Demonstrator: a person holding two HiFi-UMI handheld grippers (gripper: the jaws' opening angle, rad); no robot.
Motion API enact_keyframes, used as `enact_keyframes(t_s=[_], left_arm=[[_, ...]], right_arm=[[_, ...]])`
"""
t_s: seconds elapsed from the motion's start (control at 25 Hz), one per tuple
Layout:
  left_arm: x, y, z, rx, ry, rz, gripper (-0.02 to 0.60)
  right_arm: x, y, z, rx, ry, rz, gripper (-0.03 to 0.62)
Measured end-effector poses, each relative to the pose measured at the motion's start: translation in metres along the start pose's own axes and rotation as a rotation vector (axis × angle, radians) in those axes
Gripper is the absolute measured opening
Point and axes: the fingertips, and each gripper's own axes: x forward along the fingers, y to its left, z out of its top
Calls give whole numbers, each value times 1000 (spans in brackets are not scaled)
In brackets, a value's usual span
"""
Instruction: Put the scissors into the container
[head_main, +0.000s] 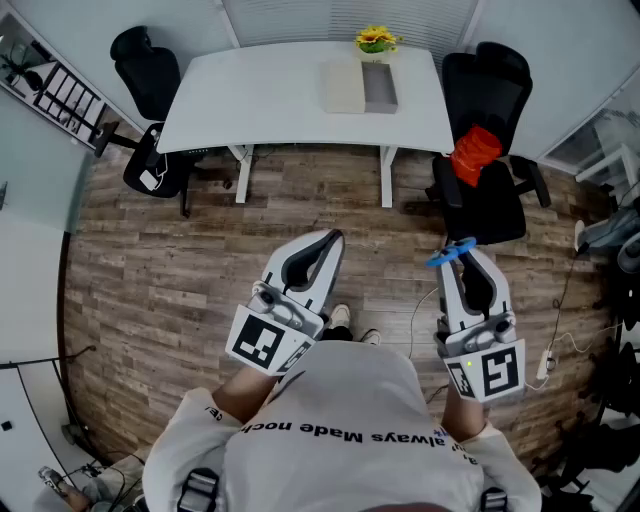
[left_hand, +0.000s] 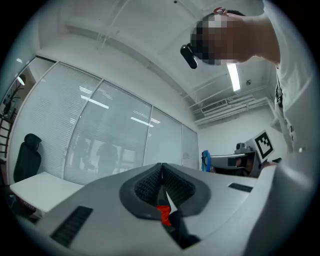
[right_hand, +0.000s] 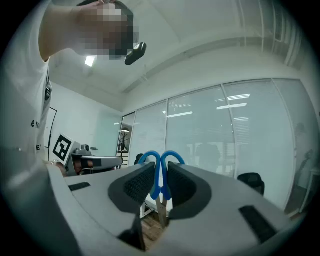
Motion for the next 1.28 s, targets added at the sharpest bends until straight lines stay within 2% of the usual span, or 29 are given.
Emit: enact_keyframes(t_s=[0.36,0.68,0.84,1.28], left_arm=[[-6,22,0,-7,1,-6,20],[10,32,-10,-9,17,-7,20],[30,37,-13,-4,10,-8,20],[121,55,-30,6,16,-19,20]], right_arm=[[20,11,-6,3,7,-9,91],[36,-4,-13,1,9,-12,91],[46,-22,-15,-1,0,-15,91],[88,-106,-21,1,-1,-27,91]])
